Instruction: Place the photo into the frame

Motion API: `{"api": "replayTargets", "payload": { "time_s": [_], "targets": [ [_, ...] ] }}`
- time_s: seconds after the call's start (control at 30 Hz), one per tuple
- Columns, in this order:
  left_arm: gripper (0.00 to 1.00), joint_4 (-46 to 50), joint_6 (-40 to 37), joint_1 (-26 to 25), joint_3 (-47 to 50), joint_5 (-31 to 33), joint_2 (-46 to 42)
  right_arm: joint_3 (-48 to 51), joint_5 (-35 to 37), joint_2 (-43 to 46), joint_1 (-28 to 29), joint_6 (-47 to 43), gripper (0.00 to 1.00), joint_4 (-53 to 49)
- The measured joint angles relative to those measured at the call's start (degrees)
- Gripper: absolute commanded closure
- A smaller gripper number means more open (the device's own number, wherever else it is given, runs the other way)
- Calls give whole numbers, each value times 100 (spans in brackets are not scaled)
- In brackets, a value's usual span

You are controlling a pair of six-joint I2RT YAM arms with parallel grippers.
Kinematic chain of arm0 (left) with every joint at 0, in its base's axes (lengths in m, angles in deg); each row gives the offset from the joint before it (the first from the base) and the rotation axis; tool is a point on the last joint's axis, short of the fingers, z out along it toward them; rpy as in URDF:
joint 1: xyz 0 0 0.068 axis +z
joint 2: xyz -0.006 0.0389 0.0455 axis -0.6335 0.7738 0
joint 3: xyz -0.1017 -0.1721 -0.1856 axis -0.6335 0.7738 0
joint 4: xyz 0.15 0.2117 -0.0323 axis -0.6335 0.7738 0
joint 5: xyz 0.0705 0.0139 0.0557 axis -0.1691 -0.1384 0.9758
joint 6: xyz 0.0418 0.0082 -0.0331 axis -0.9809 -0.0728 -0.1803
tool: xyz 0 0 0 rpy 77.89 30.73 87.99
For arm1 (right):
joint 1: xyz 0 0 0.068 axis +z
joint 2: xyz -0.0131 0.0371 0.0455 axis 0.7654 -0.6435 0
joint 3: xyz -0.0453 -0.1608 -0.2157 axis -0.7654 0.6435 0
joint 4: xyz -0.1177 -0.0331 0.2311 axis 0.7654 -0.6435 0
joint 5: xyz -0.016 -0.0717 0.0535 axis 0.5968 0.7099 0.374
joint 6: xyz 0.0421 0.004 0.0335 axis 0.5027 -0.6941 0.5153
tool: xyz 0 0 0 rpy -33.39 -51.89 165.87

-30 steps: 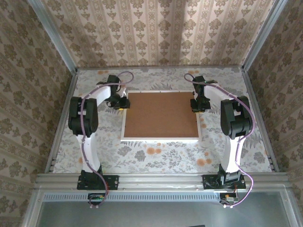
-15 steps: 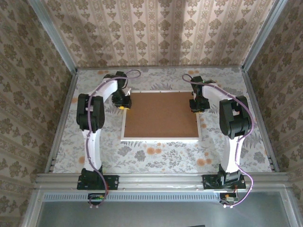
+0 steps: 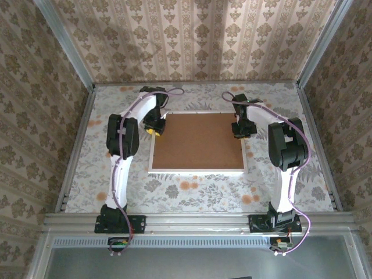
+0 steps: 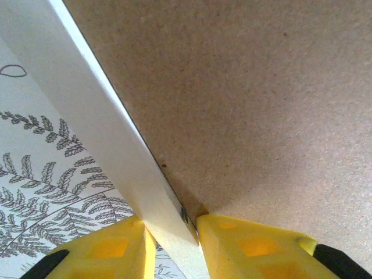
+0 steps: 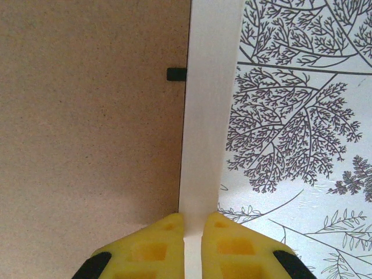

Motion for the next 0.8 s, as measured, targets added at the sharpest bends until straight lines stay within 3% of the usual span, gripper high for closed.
{"api": "replayTargets", "payload": {
  "time_s": [0.1,0.23,0.43,0.57,0.8],
  "targets": [
    [63,-4,2,0,9,4,-4,0,15,0,4,-2,88,-2],
    [51,-372,52,52,472,-177,-289,0,37,0,9,-17,88,-4],
    [45,-1268,273,389,1794,-1211,-1102,0,31,2,9,-55,86,9],
    [45,-1967,525,671,2688,-1917,-1620,-2,9,2,0,-90,80,22],
    [45,-3049,1051,885,4024,-2538,-2358,-83,-4,2,-26,-131,64,0]
  ]
}}
